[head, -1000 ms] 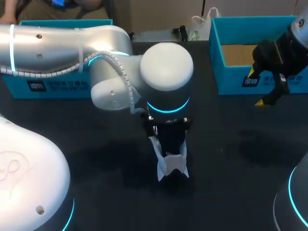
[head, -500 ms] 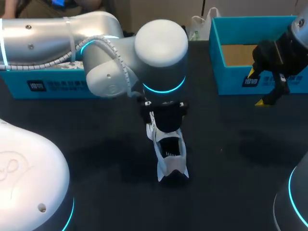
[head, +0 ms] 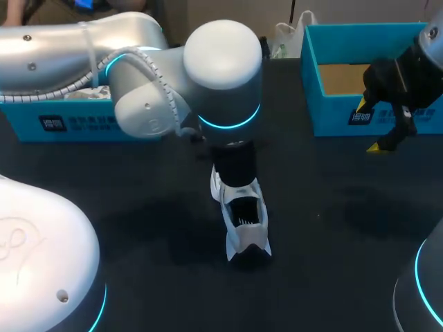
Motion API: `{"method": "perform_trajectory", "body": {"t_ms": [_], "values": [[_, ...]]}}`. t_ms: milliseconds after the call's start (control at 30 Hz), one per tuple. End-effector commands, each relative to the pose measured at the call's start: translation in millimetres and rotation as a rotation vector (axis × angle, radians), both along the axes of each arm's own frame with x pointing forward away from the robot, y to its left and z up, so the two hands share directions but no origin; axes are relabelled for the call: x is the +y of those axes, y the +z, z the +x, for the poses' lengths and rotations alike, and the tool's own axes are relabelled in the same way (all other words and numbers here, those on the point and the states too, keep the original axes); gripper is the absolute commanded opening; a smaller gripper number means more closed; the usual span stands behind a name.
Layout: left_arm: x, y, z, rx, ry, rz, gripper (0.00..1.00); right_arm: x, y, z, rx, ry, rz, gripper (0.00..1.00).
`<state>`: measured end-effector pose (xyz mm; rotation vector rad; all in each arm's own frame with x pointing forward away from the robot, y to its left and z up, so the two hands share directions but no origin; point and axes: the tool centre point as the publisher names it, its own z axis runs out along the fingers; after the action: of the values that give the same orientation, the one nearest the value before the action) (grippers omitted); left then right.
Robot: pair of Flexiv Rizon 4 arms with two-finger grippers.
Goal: Take the shoe out of the shoebox, open the shoe tongue, remove and reinsert the insole, then place the shoe into the shoebox
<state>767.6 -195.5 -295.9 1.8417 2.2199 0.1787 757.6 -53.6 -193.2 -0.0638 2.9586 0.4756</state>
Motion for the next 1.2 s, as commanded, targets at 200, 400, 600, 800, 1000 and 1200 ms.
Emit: {"method": "perform_trajectory", "body": {"t_ms": [200,400,600,800,1000,1200], "values": [[-3,-10,-11.4,0.033,-0.025,-0.022,0.40,0,0,0.1,0.000,-0.001,-0.001,1.00],[-7,-22,-21.8,0.051,-0.028,-0.042,0.38,0,0,0.1,0.000,-0.001,-0.001,1.00],[-13,-32,-29.3,0.054,-0.028,-0.045,0.40,0,0,0.1,0.000,-0.001,-0.001,1.00],[-15,-37,-32.0,0.066,-0.010,-0.055,0.40,0,0,0.1,0.000,-0.001,-0.001,1.00],[-13,-29,-32.1,0.068,-0.012,-0.040,0.45,0,0,0.1,0.000,-0.001,-0.001,1.00],[-17,-36,-34.5,0.085,-0.009,-0.026,0.46,0,0,0.1,0.000,-0.001,-0.001,1.00]]}}
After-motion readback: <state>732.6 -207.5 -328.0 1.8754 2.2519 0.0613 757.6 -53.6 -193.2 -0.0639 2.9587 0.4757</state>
